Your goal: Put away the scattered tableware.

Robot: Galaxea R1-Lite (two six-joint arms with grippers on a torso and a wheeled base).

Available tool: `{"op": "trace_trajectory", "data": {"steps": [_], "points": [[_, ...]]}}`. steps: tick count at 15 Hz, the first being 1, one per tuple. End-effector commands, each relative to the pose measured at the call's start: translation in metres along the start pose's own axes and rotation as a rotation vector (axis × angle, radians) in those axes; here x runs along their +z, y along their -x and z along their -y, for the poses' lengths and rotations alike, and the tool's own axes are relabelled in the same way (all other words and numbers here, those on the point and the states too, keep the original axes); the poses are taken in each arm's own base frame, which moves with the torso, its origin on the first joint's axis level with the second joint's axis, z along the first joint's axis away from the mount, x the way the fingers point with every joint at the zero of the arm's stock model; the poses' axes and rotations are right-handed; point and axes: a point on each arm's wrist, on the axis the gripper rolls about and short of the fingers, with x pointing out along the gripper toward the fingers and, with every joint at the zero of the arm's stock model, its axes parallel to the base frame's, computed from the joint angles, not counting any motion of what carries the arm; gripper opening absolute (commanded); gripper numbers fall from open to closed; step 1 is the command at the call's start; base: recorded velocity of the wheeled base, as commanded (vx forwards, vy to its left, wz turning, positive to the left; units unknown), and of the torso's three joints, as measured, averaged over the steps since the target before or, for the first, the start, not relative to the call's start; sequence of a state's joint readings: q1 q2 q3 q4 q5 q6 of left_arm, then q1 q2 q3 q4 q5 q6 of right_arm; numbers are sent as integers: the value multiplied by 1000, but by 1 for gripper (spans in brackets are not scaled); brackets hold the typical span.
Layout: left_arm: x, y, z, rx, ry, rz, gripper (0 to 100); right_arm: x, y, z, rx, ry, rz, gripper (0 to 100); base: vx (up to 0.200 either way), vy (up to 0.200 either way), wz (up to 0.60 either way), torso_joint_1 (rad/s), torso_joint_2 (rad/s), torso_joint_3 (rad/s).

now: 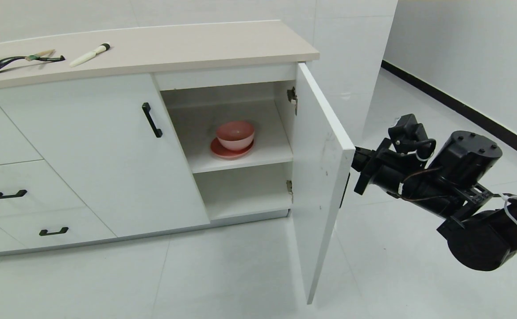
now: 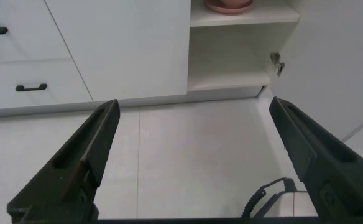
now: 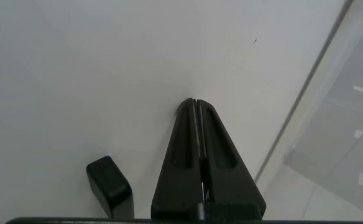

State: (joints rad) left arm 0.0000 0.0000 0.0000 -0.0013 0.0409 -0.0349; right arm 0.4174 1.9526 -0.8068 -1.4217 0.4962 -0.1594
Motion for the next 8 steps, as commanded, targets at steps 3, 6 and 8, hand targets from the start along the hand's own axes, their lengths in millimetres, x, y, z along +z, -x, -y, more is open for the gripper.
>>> {"op": "trace_trajectory", "data": {"steps": [3,6,8], "points": [[0,0,0,-1,0,0,100,0,-15,-8,32,-1,28,0,0,0,0,0,0,0],[0,0,0,1,0,0,100,-4,-31,-25,86,-21,46,0,0,0,0,0,0,0],[0,0,0,-1,0,0,100,-5,-39,-26,94,-18,61,0,0,0,0,0,0,0]]}}
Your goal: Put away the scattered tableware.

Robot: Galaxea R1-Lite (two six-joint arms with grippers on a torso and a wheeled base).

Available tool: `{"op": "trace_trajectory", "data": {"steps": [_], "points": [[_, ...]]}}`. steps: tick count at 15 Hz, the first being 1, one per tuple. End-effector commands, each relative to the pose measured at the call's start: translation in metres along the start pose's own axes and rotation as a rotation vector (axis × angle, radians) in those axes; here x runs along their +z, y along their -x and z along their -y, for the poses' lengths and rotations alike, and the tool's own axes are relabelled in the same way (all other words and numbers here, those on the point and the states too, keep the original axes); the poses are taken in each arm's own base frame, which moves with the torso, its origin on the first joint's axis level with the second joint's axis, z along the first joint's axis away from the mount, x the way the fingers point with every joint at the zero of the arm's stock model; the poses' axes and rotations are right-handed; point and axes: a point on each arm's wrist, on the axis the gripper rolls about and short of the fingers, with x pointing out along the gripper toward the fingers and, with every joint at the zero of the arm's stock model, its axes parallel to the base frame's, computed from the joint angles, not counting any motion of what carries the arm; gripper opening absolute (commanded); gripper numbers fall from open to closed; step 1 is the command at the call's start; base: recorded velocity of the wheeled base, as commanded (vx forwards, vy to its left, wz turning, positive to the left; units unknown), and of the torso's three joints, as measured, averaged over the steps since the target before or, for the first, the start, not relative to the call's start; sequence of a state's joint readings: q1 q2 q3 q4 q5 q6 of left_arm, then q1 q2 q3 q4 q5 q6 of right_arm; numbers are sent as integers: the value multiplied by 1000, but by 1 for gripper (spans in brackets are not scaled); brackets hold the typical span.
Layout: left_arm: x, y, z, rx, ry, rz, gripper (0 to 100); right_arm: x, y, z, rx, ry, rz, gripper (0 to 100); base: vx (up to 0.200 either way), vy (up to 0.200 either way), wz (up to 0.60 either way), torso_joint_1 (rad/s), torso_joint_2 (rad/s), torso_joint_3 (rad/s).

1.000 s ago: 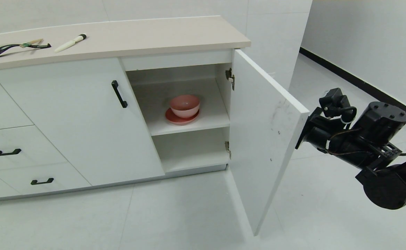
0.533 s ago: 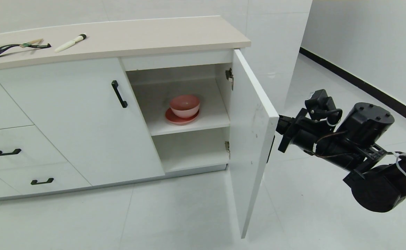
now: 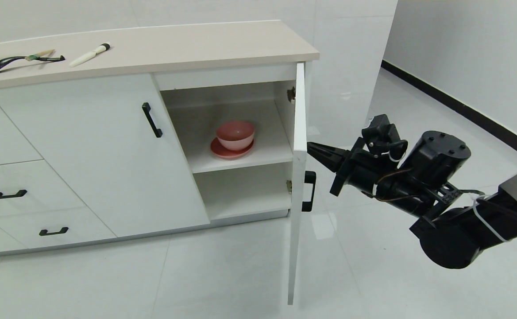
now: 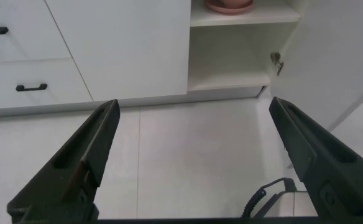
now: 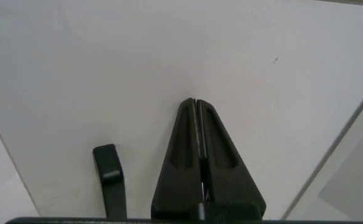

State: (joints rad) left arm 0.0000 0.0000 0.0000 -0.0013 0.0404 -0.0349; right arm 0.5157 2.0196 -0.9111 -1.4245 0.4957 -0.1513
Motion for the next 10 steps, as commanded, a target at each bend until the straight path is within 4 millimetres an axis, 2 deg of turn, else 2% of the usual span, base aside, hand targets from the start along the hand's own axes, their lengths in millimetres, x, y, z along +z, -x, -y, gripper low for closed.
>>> {"op": "trace_trajectory", "data": {"steps": [1,6,10], "points": [[0,0,0,1,0,0,100,-6,-8,0,7,0,7,0,0,0,0,0,0,0],[0,0,0,1,0,0,100,-10,-24,-1,20,9,37,0,0,0,0,0,0,0],[0,0,0,1,2,0,100,-24,-54,-17,71,5,87,0,0,0,0,0,0,0]]}}
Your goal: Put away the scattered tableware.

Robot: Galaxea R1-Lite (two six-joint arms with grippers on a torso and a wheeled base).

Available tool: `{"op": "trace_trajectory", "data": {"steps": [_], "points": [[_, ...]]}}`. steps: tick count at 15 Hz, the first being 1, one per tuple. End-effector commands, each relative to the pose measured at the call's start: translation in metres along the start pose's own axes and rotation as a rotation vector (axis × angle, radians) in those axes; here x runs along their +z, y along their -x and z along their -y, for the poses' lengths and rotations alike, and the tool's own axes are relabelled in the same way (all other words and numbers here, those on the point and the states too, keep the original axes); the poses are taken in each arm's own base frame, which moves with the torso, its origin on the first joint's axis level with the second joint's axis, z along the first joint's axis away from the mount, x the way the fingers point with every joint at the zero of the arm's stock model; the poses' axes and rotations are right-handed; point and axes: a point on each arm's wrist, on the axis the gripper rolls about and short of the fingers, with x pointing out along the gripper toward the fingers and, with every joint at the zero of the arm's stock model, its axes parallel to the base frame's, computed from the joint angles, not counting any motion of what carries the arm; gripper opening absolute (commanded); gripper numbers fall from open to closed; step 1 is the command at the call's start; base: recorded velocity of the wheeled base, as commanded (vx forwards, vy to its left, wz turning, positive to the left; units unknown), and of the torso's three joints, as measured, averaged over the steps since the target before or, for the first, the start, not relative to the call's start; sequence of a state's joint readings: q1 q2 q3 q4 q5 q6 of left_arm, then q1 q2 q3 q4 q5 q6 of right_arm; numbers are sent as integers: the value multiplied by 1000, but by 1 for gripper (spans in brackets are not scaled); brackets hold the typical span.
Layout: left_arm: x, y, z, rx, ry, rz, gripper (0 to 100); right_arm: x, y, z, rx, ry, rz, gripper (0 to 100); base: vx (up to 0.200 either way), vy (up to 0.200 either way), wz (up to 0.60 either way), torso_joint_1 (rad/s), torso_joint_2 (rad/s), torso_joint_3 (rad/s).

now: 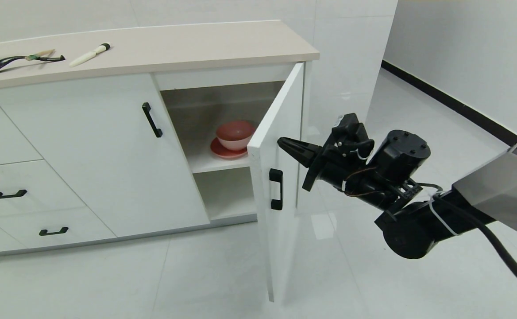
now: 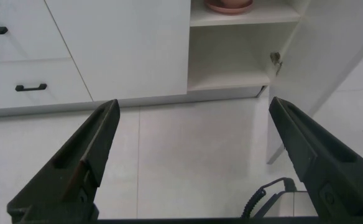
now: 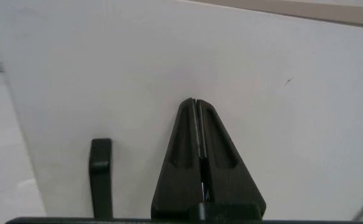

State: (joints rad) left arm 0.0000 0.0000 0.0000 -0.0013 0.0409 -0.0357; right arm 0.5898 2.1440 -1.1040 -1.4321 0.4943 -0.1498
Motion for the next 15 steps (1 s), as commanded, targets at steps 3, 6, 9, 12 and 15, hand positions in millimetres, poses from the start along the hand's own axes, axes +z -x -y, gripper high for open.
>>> {"op": "trace_trajectory", "data": {"steps": [3,6,9,12,15], "points": [[0,0,0,1,1,0,100,-20,-25,-1,12,7,45,0,0,0,0,0,0,0],[0,0,0,1,1,0,100,-27,-37,4,4,19,77,0,0,0,0,0,0,0],[0,0,0,1,1,0,100,-42,-46,6,2,20,93,0,0,0,0,0,0,0],[0,0,0,1,1,0,100,-50,-52,5,6,22,105,0,0,0,0,0,0,0],[0,0,0,1,1,0,100,-55,-60,-2,20,22,123,0,0,0,0,0,0,0]]}}
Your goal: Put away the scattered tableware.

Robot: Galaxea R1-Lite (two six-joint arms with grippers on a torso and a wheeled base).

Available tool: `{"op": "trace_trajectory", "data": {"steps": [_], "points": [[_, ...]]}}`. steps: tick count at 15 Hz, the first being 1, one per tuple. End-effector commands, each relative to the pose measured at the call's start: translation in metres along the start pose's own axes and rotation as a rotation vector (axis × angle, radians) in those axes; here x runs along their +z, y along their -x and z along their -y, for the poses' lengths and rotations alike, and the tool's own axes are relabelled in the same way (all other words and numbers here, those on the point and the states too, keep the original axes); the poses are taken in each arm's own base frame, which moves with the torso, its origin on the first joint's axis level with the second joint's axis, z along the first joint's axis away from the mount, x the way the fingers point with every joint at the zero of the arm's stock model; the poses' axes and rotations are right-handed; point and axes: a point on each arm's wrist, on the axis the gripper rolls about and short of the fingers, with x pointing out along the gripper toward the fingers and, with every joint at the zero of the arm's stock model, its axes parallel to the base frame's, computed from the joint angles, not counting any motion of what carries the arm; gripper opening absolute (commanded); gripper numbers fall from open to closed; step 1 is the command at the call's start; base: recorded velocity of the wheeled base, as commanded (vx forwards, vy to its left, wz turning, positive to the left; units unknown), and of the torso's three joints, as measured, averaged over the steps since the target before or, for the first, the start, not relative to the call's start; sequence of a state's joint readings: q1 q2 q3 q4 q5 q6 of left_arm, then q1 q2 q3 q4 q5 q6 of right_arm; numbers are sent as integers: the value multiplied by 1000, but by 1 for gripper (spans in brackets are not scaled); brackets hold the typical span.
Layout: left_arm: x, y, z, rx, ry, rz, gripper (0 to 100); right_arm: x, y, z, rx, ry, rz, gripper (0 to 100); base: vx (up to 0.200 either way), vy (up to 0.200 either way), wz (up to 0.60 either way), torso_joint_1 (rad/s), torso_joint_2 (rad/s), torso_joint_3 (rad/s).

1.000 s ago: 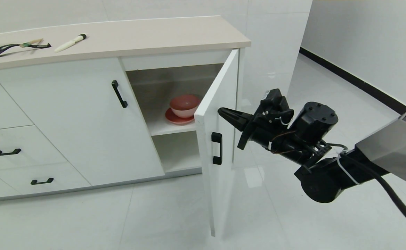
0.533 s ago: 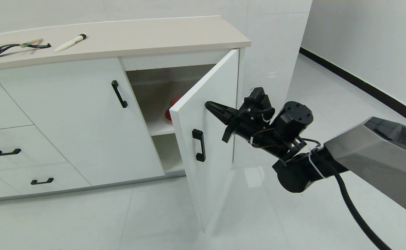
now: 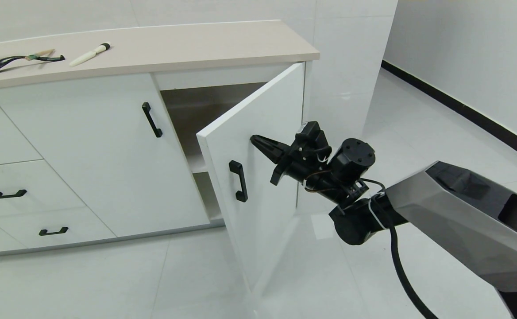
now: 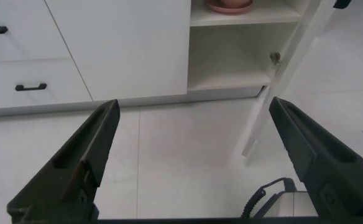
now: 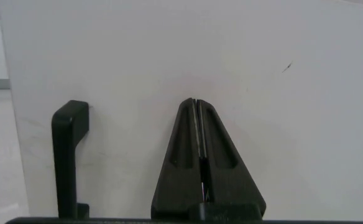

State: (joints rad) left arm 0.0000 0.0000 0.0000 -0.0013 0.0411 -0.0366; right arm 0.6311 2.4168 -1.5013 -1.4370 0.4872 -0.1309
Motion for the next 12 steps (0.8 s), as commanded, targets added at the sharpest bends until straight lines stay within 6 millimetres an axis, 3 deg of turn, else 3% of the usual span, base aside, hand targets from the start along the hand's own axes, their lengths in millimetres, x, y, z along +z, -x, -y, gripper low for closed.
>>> {"op": "trace_trajectory", "data": {"steps": [1,3,6,9,11,12], "points": [[0,0,0,0,0,0,100,-15,-7,-6,4,-4,15,0,0,0,0,0,0,0],[0,0,0,0,0,0,100,-28,-9,-9,-9,-7,13,0,0,0,0,0,0,0],[0,0,0,0,0,0,100,-32,-9,-9,-12,-9,11,0,0,0,0,0,0,0],[0,0,0,0,3,0,100,-17,-12,-9,-11,-19,52,0,0,0,0,0,0,0],[0,0,0,0,6,0,100,7,4,-20,1,-84,51,0,0,0,0,0,0,0],[0,0,0,0,5,0,100,22,23,-27,6,-118,-17,0,0,0,0,0,0,0]]}}
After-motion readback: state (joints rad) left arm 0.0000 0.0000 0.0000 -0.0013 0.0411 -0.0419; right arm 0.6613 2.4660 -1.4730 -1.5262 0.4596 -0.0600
